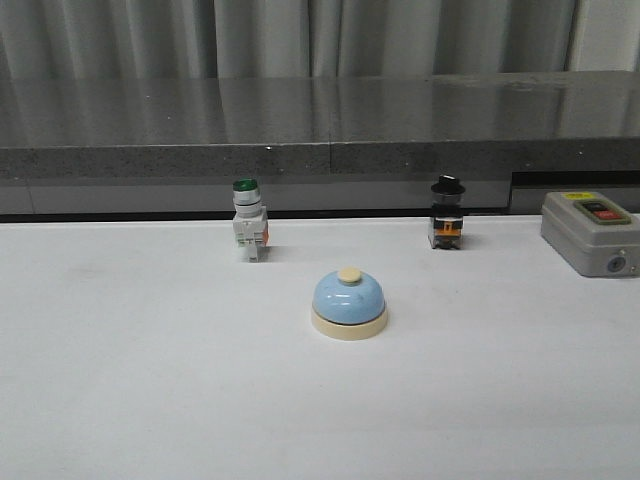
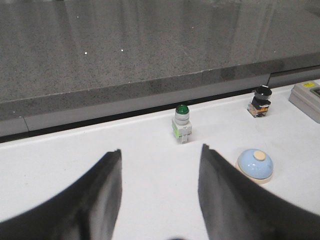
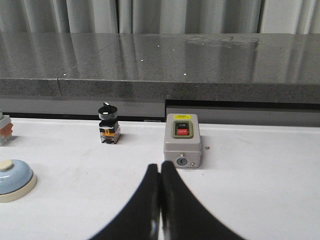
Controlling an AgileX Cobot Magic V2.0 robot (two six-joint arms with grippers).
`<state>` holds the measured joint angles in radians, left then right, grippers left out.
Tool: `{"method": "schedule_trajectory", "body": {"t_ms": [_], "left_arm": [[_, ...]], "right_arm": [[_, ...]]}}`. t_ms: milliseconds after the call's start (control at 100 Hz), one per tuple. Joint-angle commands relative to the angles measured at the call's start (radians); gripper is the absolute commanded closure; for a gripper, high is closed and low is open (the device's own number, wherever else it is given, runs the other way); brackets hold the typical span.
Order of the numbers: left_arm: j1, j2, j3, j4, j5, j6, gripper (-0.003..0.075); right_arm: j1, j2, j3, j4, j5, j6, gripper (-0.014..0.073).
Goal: Place and press bell with both arms
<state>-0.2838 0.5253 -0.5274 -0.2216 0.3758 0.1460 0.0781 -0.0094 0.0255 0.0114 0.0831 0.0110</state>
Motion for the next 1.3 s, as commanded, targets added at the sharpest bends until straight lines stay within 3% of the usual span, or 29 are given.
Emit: {"method": "schedule_trajectory", "body": {"t_ms": [0,230,840,1170,1290], "left_arm": [[0.002,-0.023,0.022,-0.016,-0.109,-0.011,0.0486],[0.002,-0.023,0.071,-0.016,-0.107,-0.011,0.0742],[0.002,-0.023,0.073,-0.014,-0.110,-0.011,0.0741],[0.002,-0.041,0.098,0.084,-0.318,-0.011,0.0741],[0.046,-0.087,0.150,0.119,-0.369,-0.020,0.0741]], "right_arm": [[0.001,-0.019,-0.013,-0.011,-0.083,-0.001,0.0654],[0.001,-0.019,-0.013,-0.011,-0.083,-0.001,0.0654],[0.001,-0.019,-0.013,-0.011,-0.083,-0.001,0.0654],[0.001,-0.019,-0.013,-0.011,-0.083,-0.001,0.0654],[0.001,-0.019,-0.013,-0.011,-0.083,-0.001,0.0654]]}}
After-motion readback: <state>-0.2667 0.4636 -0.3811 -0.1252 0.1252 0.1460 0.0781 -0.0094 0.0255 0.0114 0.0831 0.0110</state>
